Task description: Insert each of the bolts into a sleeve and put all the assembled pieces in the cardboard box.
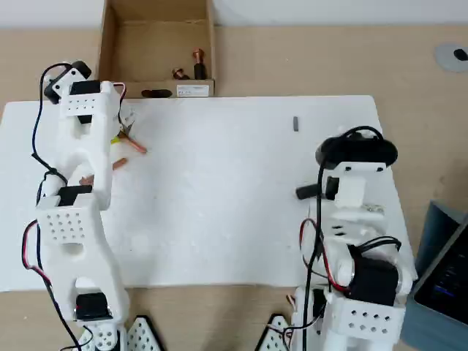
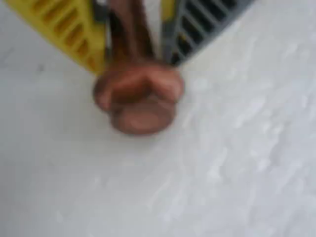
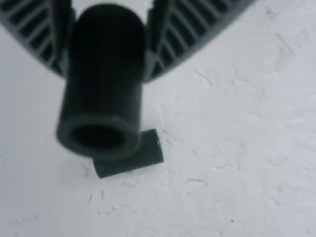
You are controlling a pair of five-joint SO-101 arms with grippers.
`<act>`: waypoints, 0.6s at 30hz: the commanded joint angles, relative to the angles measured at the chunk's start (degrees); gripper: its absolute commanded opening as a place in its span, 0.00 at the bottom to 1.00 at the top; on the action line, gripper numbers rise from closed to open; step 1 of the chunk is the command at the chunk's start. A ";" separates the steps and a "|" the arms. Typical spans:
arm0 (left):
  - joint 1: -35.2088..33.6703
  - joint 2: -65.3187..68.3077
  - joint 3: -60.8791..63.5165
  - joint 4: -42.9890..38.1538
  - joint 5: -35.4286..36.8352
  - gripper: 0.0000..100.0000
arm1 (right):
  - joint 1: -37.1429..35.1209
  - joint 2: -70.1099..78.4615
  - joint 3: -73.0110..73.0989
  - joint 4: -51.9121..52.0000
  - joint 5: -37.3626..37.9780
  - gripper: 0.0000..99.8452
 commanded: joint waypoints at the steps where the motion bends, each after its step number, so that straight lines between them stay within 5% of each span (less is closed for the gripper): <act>1: -2.37 0.92 -1.49 -0.35 0.09 0.02 | 0.31 -0.66 0.13 -1.32 -0.53 0.01; 9: -2.64 1.01 -1.76 0.53 0.00 0.00 | 0.31 -1.01 -0.13 -1.32 -0.53 0.01; 18: 0.26 -6.99 -14.15 16.26 -2.29 0.00 | 0.22 -1.10 -2.95 0.09 -0.18 0.01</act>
